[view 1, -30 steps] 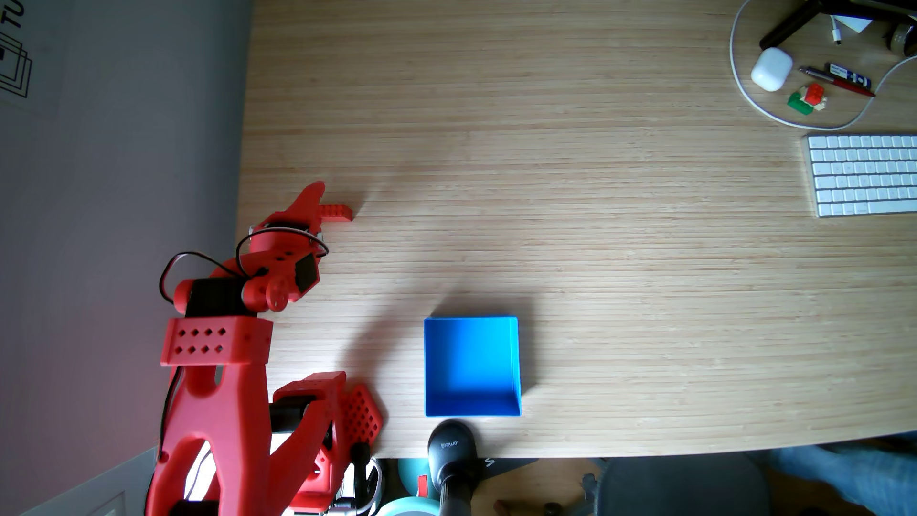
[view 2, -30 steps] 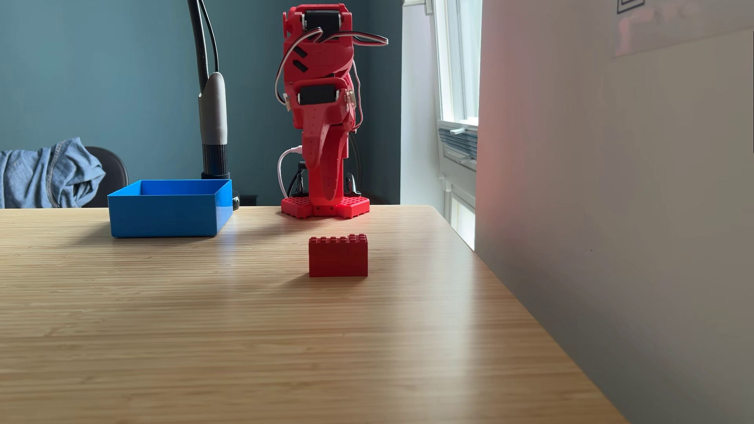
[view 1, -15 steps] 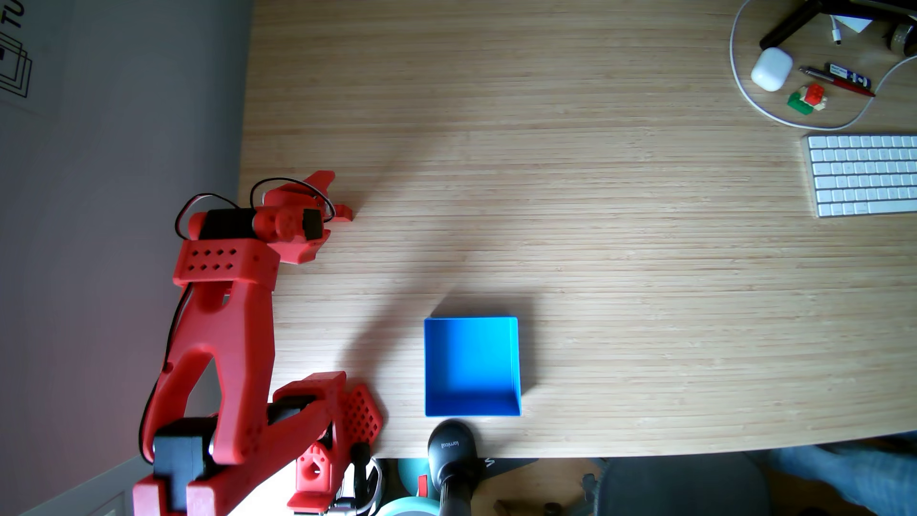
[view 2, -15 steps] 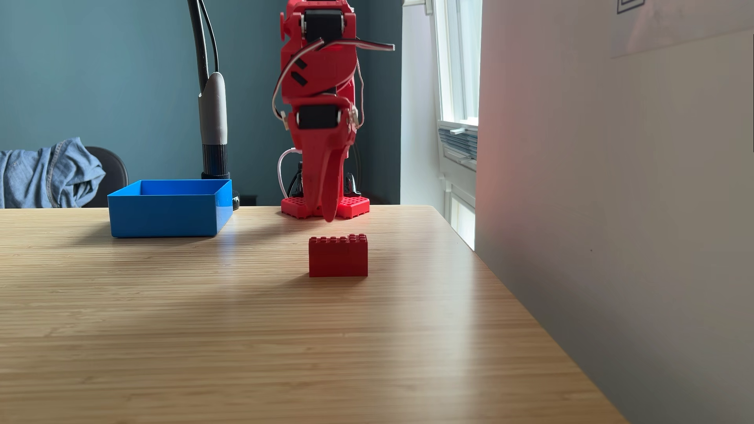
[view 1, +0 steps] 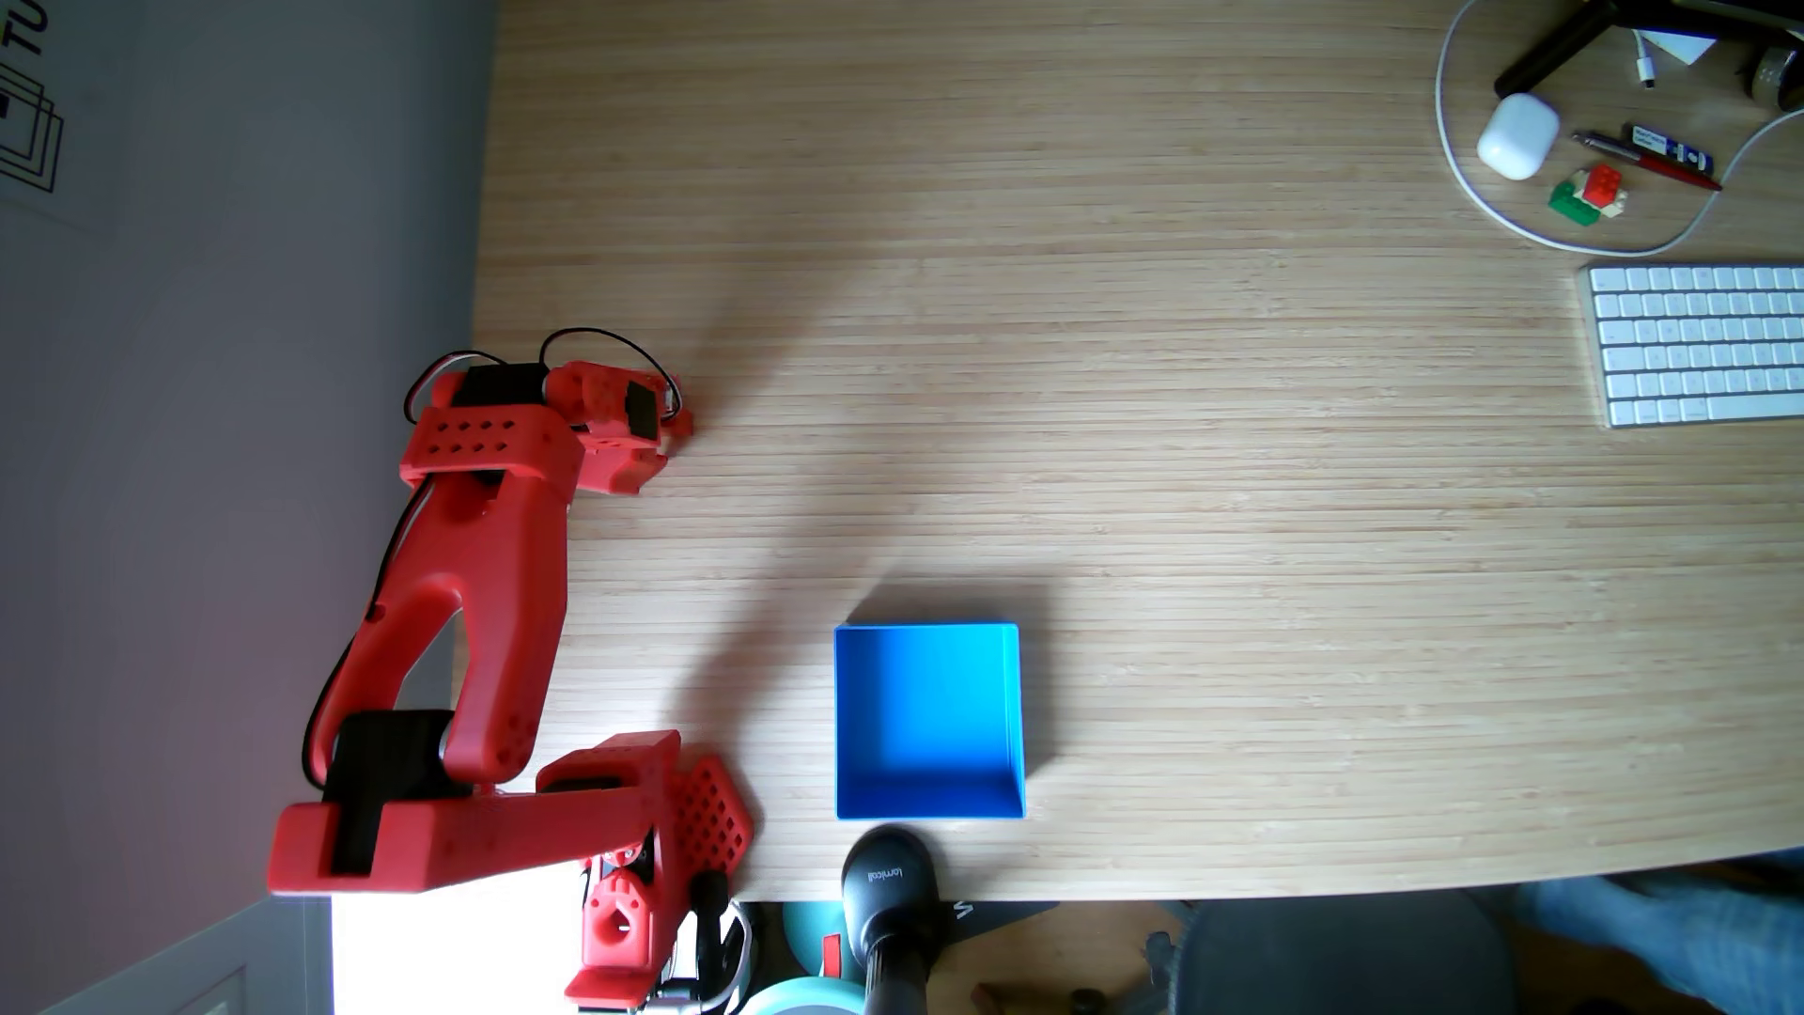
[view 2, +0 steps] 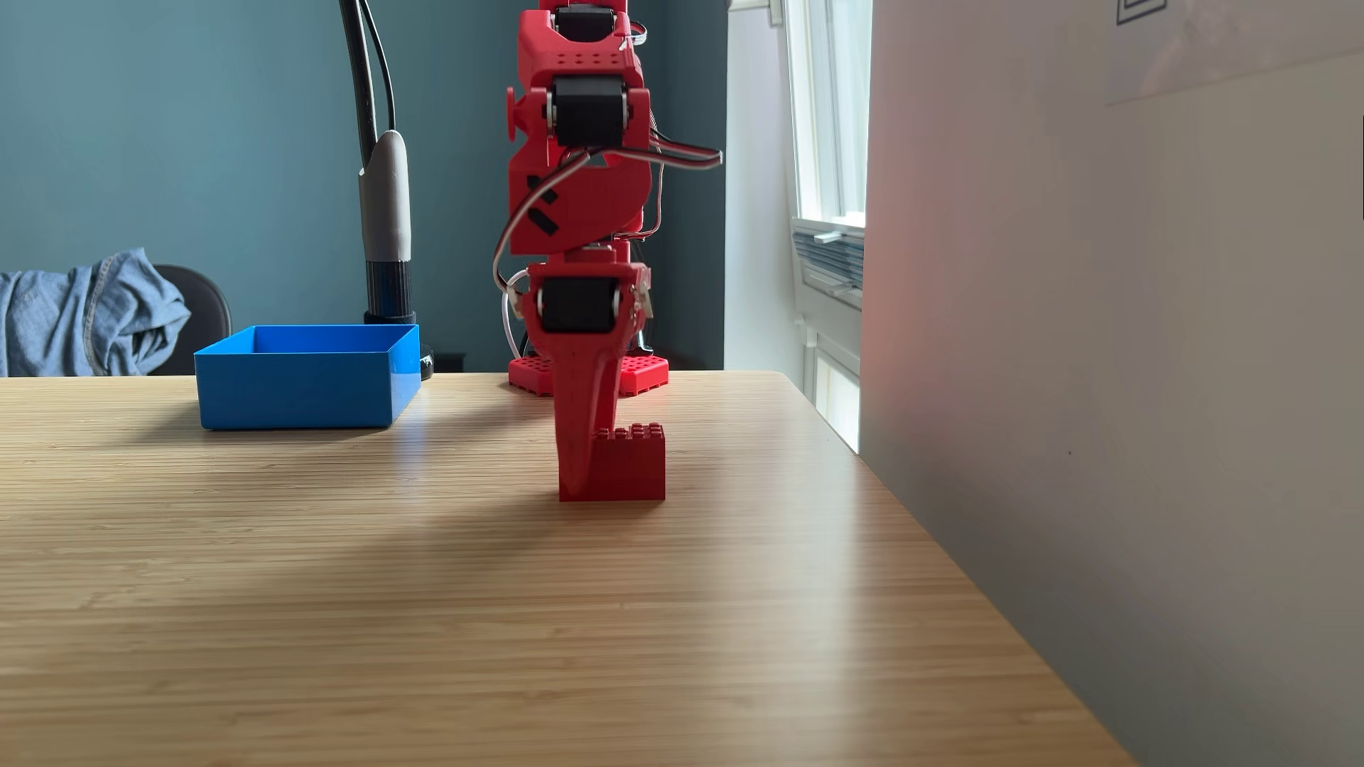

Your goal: Put the red lego brick in blue bin

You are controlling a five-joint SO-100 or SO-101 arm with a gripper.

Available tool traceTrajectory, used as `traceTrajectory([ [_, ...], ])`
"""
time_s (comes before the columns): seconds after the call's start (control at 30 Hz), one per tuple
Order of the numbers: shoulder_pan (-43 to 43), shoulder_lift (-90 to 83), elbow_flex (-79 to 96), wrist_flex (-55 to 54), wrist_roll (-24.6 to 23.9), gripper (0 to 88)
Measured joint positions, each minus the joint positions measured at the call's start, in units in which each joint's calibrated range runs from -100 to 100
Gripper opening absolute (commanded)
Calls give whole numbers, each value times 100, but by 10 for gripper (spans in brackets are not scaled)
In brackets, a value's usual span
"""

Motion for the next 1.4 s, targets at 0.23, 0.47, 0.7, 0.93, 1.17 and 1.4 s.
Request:
traceTrajectory([
  [0.23, 0, 218, -297, -8, -171, 1],
  [0.47, 0, 227, -332, 0, -225, 1],
  [0.7, 283, 235, -795, 996, -225, 1],
  [0.93, 769, -118, -1459, 2062, -54, 1],
  [1.17, 1538, -1319, -1118, 2560, 244, 1],
  [1.4, 2688, -2436, -79, 2608, 737, 1],
])
